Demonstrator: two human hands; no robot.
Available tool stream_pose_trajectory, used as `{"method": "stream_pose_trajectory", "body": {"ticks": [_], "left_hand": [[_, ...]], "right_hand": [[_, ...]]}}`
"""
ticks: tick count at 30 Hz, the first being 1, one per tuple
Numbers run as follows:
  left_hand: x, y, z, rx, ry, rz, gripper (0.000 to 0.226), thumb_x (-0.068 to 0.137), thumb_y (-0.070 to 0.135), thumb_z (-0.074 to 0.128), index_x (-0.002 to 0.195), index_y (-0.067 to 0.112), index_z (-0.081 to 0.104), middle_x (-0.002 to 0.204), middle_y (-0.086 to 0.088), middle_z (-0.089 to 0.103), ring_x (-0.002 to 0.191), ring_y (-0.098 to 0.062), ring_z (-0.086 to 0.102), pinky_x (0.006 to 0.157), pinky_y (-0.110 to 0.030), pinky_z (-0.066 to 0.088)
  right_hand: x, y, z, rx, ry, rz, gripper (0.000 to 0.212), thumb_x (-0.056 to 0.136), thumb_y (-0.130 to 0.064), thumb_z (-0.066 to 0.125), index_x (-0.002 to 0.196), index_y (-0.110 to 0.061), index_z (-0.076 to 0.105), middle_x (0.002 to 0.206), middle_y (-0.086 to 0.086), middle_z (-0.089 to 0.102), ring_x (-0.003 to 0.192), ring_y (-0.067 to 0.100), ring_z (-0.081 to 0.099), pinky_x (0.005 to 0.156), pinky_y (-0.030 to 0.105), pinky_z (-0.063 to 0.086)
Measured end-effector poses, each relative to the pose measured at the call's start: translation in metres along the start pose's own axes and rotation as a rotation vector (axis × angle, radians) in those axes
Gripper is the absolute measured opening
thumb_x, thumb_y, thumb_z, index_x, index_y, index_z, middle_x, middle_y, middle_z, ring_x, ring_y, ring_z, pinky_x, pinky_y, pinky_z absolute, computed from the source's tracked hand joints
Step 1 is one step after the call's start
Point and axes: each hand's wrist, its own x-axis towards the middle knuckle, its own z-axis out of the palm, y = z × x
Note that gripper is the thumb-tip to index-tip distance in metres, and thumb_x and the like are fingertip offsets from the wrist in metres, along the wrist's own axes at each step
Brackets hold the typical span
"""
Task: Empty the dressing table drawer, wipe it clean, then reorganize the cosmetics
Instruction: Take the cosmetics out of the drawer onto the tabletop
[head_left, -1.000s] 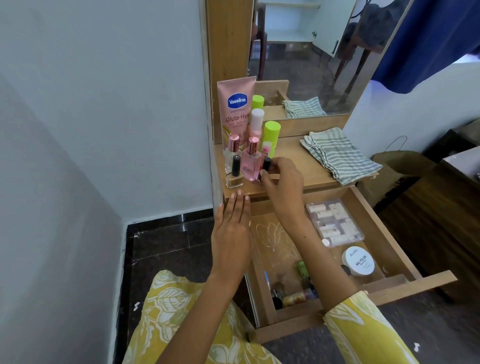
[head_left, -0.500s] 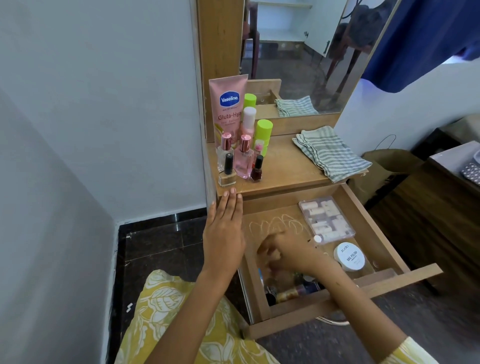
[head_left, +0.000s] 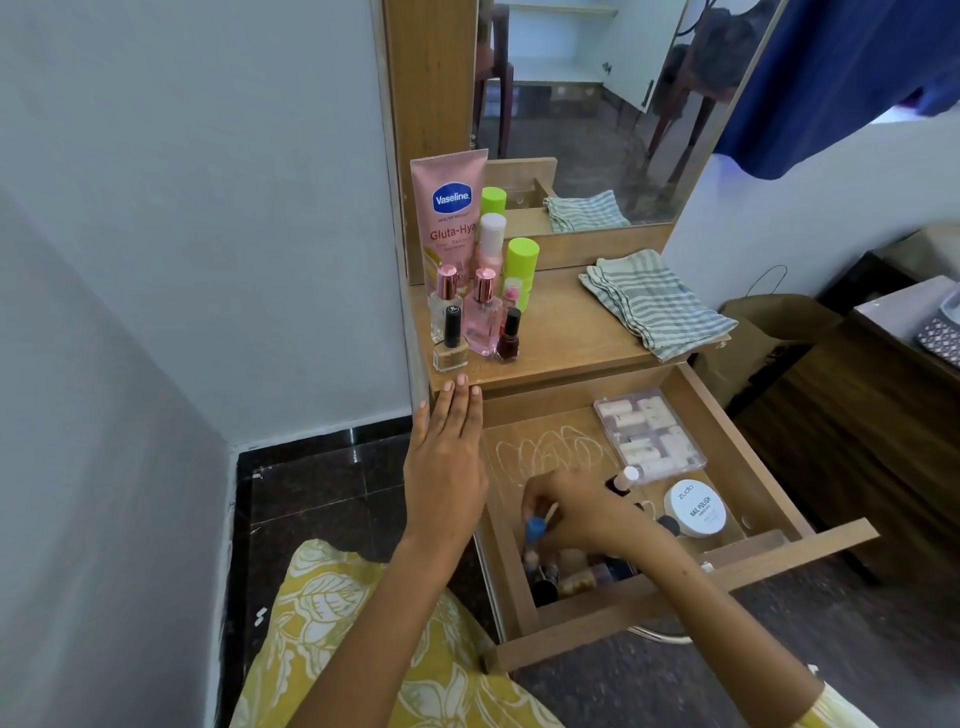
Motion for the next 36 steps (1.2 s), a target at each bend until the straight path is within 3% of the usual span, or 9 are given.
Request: {"method": "stream_pose_trajectory", "body": {"ticks": [3,6,9,12,17,21,24,29,36], "left_hand": [[0.001,-0.002,0.001,0.009,-0.019,-0.005,0.051,0.096,0.012,0.045,0.144,0.011,0.028,0.152,-0.006,0.021,0.142,-0.019,0.016,0.116,-0.037,0.008],[0.001,-0.001,0.002,0.008,-0.018,-0.006,0.053,0.096,0.011,0.046,0.145,0.012,0.026,0.153,-0.005,0.019,0.142,-0.018,0.014,0.116,-0.035,0.006],[0.001,0.000,0.001,0.004,0.016,-0.006,0.056,0.089,0.006,0.058,0.141,0.010,0.036,0.148,-0.008,0.031,0.139,-0.021,0.026,0.114,-0.039,0.018],[0.001,0.001,0.001,-0.003,0.077,0.015,0.056,0.080,0.002,0.068,0.133,0.006,0.049,0.141,-0.012,0.044,0.132,-0.024,0.039,0.108,-0.046,0.033],[0.001,0.001,0.001,0.017,0.106,0.029,0.055,0.076,0.000,0.072,0.128,0.004,0.054,0.136,-0.013,0.049,0.128,-0.025,0.045,0.104,-0.047,0.039],[0.001,0.001,0.001,0.033,0.109,0.032,0.056,0.074,0.002,0.074,0.127,0.003,0.056,0.134,-0.014,0.051,0.126,-0.026,0.048,0.102,-0.047,0.041],[0.001,0.001,0.001,0.030,0.093,0.025,0.055,0.076,0.003,0.072,0.128,0.004,0.054,0.137,-0.013,0.049,0.128,-0.025,0.045,0.105,-0.046,0.037],[0.002,0.001,0.003,0.037,0.074,0.001,0.055,0.078,0.004,0.071,0.130,0.005,0.053,0.139,-0.012,0.047,0.130,-0.024,0.042,0.107,-0.044,0.034],[0.001,0.000,0.005,0.049,0.077,0.007,0.056,0.077,0.005,0.072,0.130,0.006,0.054,0.139,-0.011,0.047,0.130,-0.024,0.042,0.107,-0.043,0.033]], "right_hand": [[-0.008,0.000,-0.017,0.271,0.277,0.094,0.026,0.066,-0.017,0.083,0.077,-0.019,0.060,0.085,0.000,0.067,0.079,0.014,0.065,0.066,0.024,0.055],[-0.014,-0.001,-0.031,1.036,0.462,0.173,0.022,0.073,-0.007,0.076,0.088,-0.006,0.059,0.096,0.017,0.070,0.077,0.018,0.071,0.061,0.021,0.057],[-0.009,-0.009,-0.038,1.698,0.402,0.088,0.024,0.079,0.000,0.065,0.102,0.001,0.059,0.106,0.021,0.067,0.082,0.019,0.072,0.066,0.022,0.059],[0.004,-0.020,-0.044,1.933,0.327,0.036,0.031,0.075,-0.010,0.066,0.104,-0.003,0.060,0.098,0.012,0.070,0.088,0.016,0.069,0.074,0.028,0.059],[0.031,-0.035,-0.054,1.935,0.470,-0.070,0.030,0.081,-0.021,0.064,0.108,-0.010,0.061,0.091,0.004,0.069,0.078,0.011,0.067,0.061,0.021,0.055],[0.053,-0.038,-0.053,1.132,0.942,-0.045,0.022,0.093,-0.018,0.058,0.111,-0.006,0.062,0.108,0.009,0.066,0.101,0.020,0.064,0.087,0.032,0.055],[0.064,-0.037,-0.051,0.784,1.089,-0.037,0.016,0.088,-0.013,0.065,0.102,-0.013,0.056,0.105,0.001,0.063,0.098,0.015,0.064,0.084,0.023,0.053],[0.075,-0.034,-0.052,0.493,1.153,-0.058,0.017,0.085,-0.008,0.068,0.093,-0.013,0.054,0.095,0.005,0.061,0.089,0.020,0.064,0.078,0.032,0.054],[0.068,-0.027,-0.054,0.460,1.118,-0.073,0.026,0.073,-0.007,0.079,0.093,-0.012,0.062,0.088,-0.001,0.067,0.080,0.009,0.065,0.073,0.016,0.053]]}}
